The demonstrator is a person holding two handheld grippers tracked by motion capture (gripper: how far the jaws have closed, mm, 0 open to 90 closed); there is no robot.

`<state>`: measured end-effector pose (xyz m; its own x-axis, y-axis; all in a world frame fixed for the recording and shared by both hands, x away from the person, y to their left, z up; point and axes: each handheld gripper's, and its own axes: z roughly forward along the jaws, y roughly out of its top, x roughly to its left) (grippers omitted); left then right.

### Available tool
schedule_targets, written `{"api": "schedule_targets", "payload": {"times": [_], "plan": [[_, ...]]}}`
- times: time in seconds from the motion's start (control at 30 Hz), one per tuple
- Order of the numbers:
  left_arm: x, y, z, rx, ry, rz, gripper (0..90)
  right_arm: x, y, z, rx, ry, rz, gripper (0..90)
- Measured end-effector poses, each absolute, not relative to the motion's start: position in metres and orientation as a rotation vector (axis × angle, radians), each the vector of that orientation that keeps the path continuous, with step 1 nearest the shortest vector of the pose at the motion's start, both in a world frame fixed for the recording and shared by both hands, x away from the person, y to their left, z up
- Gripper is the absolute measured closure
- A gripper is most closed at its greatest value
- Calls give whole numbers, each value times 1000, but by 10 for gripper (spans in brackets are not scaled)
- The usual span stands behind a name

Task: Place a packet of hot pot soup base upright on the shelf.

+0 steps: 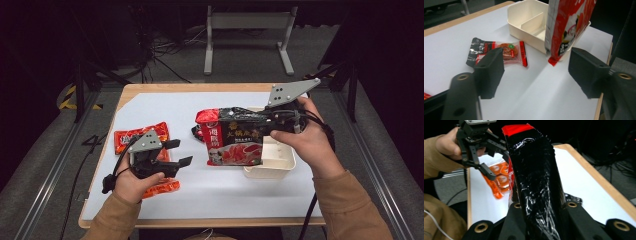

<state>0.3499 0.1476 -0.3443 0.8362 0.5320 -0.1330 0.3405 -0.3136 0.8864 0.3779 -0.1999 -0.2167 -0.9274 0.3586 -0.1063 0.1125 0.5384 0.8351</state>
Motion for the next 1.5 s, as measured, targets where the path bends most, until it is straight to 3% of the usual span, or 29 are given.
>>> {"api": "schedule_targets", "payload": {"times": [0.2,0.9,1.5], "plan": [[350,151,-345,1930,649,274,255,385,-206,-212,402,2487,1318,801],[352,155,-350,1903,646,332,42,432,-247,-207,487,2380,1326,796],[354,157,-352,1914,636,341,31,459,-275,-213,559,2274,1284,788]]}}
